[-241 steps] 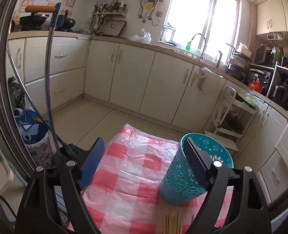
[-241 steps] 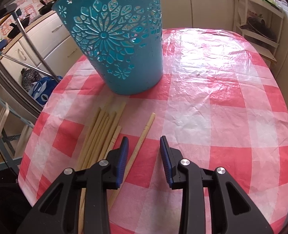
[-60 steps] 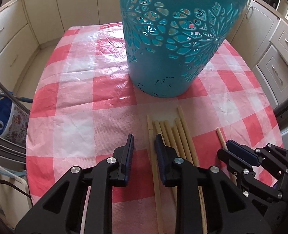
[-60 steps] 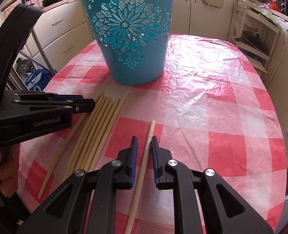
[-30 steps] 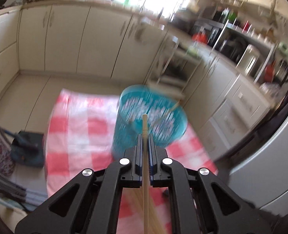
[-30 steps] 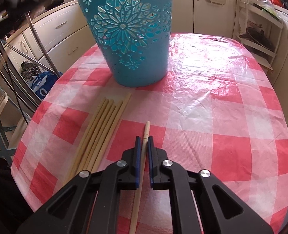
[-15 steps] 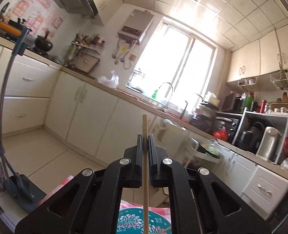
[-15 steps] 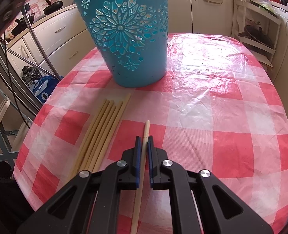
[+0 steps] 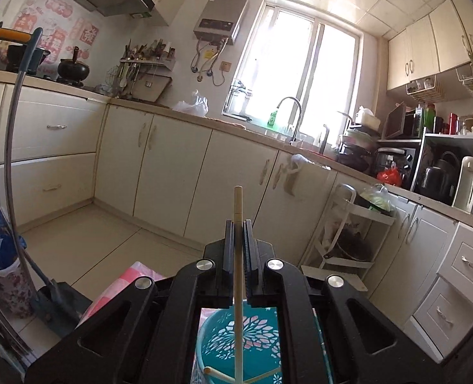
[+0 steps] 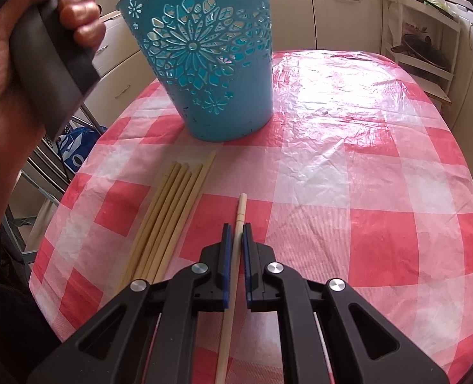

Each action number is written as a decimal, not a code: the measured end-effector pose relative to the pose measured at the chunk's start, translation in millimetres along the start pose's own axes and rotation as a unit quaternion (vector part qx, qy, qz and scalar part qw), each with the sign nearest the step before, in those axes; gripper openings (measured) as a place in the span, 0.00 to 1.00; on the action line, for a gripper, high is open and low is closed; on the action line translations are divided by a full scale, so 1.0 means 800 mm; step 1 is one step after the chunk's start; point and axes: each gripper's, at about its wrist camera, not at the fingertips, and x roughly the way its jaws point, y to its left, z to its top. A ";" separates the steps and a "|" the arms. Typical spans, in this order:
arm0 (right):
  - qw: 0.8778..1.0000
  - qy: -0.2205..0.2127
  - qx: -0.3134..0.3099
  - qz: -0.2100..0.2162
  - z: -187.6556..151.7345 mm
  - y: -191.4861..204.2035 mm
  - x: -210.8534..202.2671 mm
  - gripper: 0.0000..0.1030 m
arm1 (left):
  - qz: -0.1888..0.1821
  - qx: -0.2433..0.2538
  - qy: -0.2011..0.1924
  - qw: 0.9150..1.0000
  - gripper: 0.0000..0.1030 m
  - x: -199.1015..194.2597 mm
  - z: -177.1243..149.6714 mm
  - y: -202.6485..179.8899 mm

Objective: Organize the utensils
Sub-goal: 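Lift the chopstick with the left gripper and release it into the basket, then lift the chopstick with the right gripper and release it into the basket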

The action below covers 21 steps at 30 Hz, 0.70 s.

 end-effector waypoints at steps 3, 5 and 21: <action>1.000 0.000 -0.001 -0.001 0.000 0.000 -0.001 0.07 | -0.003 0.010 0.022 1.000 0.05 0.000 -0.010 0.005; 1.000 0.001 -0.002 -0.001 0.000 -0.001 -0.001 0.07 | -0.005 0.015 0.035 0.999 0.05 -0.005 -0.014 0.009; 0.999 0.004 -0.039 -0.014 -0.005 0.001 -0.005 0.07 | 0.032 -0.029 0.075 0.996 0.60 -0.101 0.002 0.091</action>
